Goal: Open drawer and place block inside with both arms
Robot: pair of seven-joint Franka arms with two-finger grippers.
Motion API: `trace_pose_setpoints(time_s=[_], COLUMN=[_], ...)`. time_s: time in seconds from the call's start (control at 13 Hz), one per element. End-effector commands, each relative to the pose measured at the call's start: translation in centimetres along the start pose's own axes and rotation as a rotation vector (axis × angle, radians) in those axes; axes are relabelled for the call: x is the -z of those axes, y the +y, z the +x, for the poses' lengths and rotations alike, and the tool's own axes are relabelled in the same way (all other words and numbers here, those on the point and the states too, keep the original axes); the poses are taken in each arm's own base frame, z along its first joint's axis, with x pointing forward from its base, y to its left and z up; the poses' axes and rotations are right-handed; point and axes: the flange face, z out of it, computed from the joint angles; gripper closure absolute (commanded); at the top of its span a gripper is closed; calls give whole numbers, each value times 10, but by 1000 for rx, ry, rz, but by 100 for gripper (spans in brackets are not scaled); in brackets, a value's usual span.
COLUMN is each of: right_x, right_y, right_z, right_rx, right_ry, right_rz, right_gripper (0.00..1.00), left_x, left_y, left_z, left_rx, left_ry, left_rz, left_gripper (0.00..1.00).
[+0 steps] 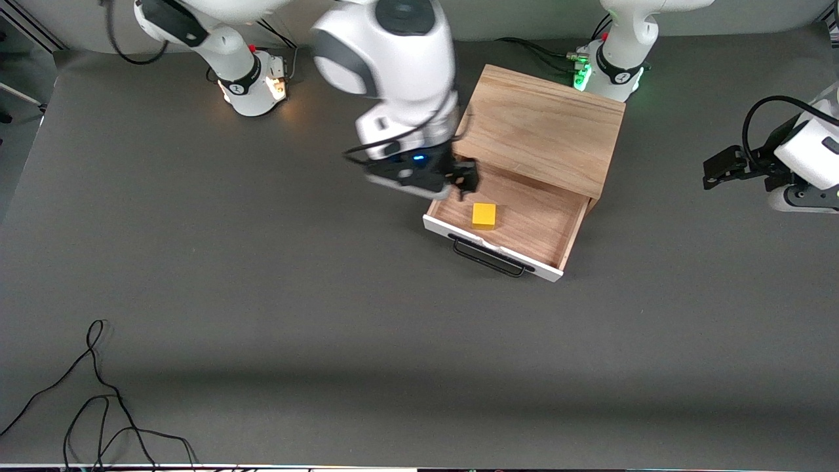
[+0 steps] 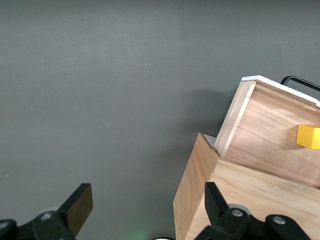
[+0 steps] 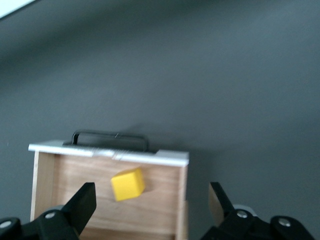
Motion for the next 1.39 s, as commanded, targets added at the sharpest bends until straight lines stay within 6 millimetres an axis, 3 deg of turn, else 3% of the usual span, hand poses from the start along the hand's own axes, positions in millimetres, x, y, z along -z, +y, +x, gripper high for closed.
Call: trace_pose_setpoints(time_s=[0.0, 0.15, 0.31, 0.39, 0.62, 0.77, 0.93, 1.0, 1.31], right_x=[29, 43, 53, 60, 55, 49, 35, 28, 39], right_y=[69, 126, 195, 225, 321, 372, 397, 417, 426], right_z=[59, 112, 167, 186, 216, 215, 197, 199, 208], right_rx=[101, 157, 162, 170, 151, 84, 69, 42, 63], right_ry=[-40, -41, -71, -75, -84, -79, -29, 8, 16], right_rz=[-17, -41, -14, 22, -13, -25, -18, -12, -11], right_gripper=[0, 0, 0, 0, 0, 0, 0, 0, 0], left_x=[2, 1, 2, 2, 2, 1, 1, 2, 1], left_y=[0, 0, 0, 0, 0, 0, 0, 0, 0], left_z=[-2, -2, -2, -2, -2, -2, -2, -2, -2], left_rx=[-16, -16, -16, -16, -16, -16, -16, -16, -16], left_ry=[2, 0, 2, 0, 0, -1, -1, 0, -1], left_rz=[0, 0, 0, 0, 0, 0, 0, 0, 0], left_gripper=[0, 0, 0, 0, 0, 0, 0, 0, 0])
